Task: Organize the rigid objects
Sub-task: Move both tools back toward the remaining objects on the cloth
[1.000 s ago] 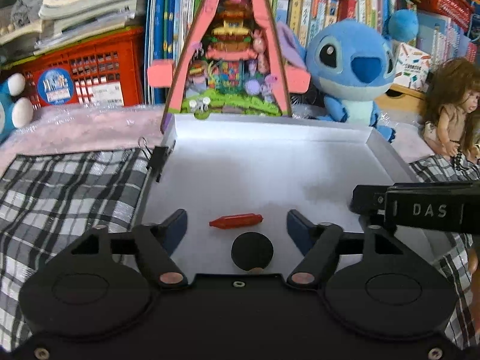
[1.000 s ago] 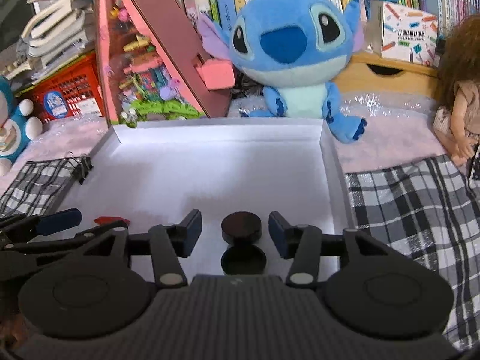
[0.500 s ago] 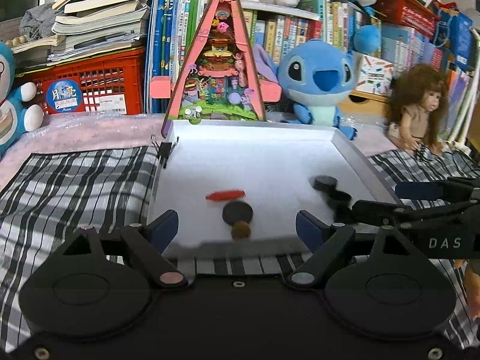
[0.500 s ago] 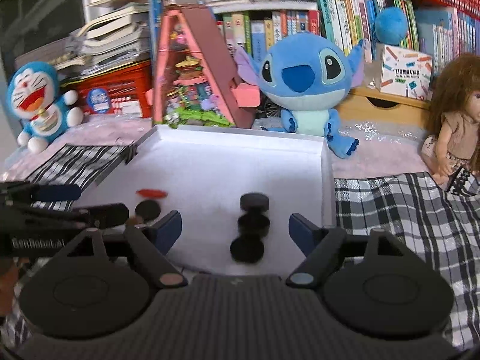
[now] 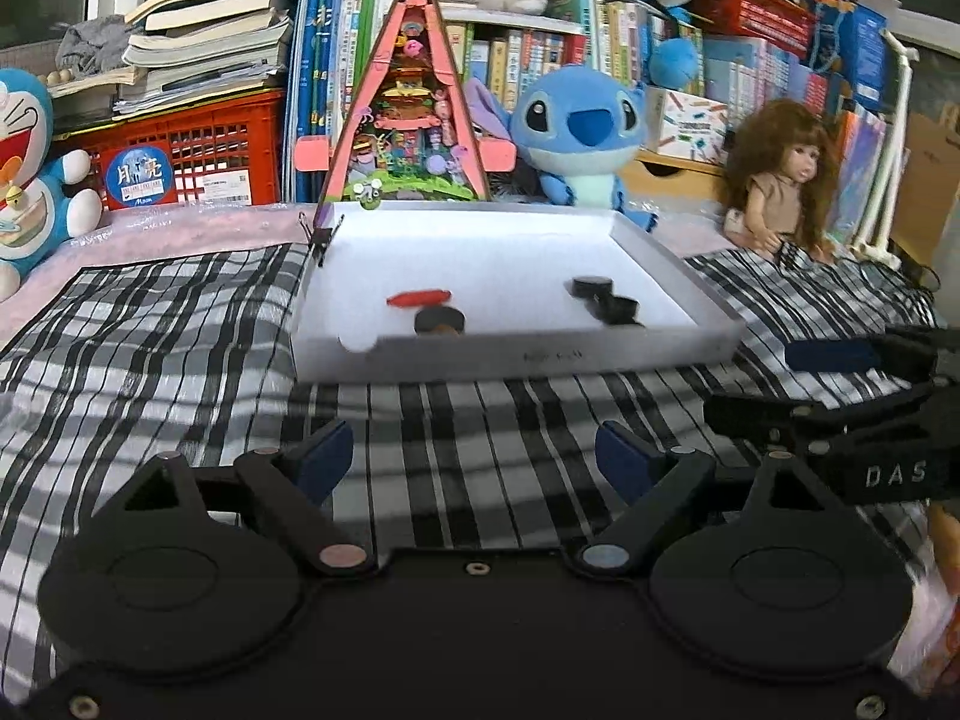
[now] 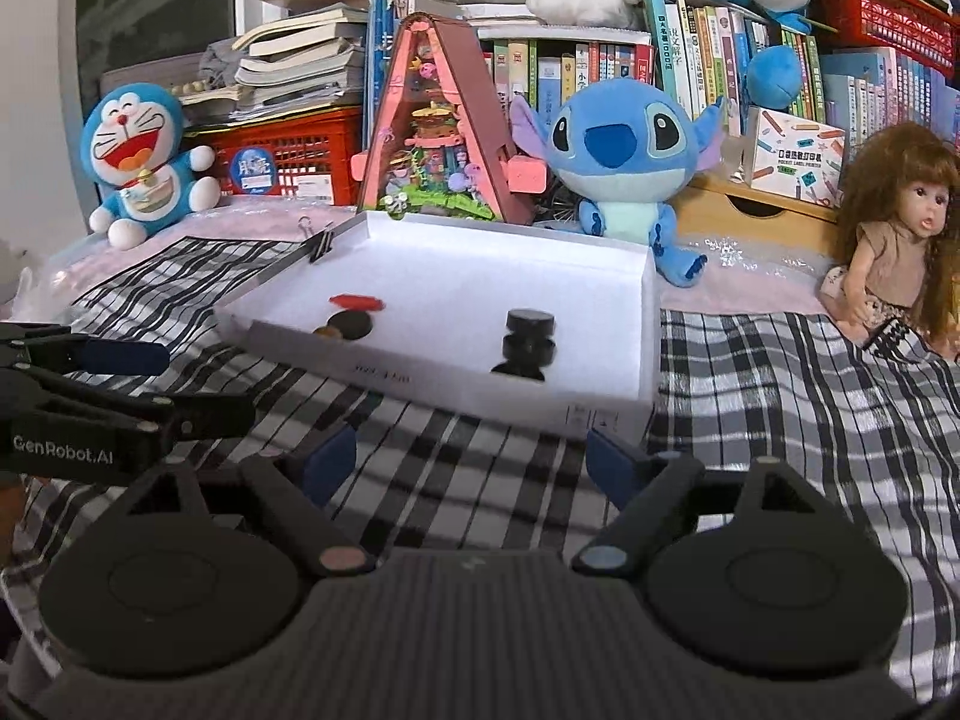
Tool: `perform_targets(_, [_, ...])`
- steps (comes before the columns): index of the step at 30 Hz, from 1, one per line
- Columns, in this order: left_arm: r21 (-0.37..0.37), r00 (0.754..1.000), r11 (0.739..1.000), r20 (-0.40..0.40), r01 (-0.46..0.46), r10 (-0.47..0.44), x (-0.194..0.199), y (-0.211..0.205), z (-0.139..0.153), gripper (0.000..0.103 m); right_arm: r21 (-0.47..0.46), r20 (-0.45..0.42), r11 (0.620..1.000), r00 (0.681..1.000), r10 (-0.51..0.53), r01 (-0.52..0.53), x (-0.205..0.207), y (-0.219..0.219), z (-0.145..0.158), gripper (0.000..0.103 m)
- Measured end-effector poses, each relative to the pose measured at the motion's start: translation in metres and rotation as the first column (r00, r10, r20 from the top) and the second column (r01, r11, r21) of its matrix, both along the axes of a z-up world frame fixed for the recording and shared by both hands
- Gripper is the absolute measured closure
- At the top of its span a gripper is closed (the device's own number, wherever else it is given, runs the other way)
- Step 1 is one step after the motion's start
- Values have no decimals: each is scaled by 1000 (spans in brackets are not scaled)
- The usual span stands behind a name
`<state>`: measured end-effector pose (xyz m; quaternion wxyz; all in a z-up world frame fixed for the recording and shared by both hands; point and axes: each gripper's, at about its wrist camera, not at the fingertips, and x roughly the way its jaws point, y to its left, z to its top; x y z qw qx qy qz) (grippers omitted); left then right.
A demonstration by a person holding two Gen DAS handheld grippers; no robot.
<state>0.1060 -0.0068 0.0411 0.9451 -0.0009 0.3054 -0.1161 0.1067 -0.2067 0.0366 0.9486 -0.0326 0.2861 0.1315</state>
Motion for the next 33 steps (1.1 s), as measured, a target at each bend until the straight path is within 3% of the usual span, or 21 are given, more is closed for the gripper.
perform_targets(12, [-50, 1000, 999, -17, -9, 8, -52, 10, -15, 15, -8, 10, 999, 999, 43, -43, -50, -1, -17, 9])
perform_targets(24, [-86, 999, 996, 33, -31, 34, -92, 16, -26, 14, -21, 52, 1000, 999, 2, -1, -80, 2, -27, 9])
perform_targets(33, [-25, 998, 1000, 65, 15, -13, -110, 5, -33, 16, 5, 43, 999, 998, -36, 36, -94, 7, -40, 9])
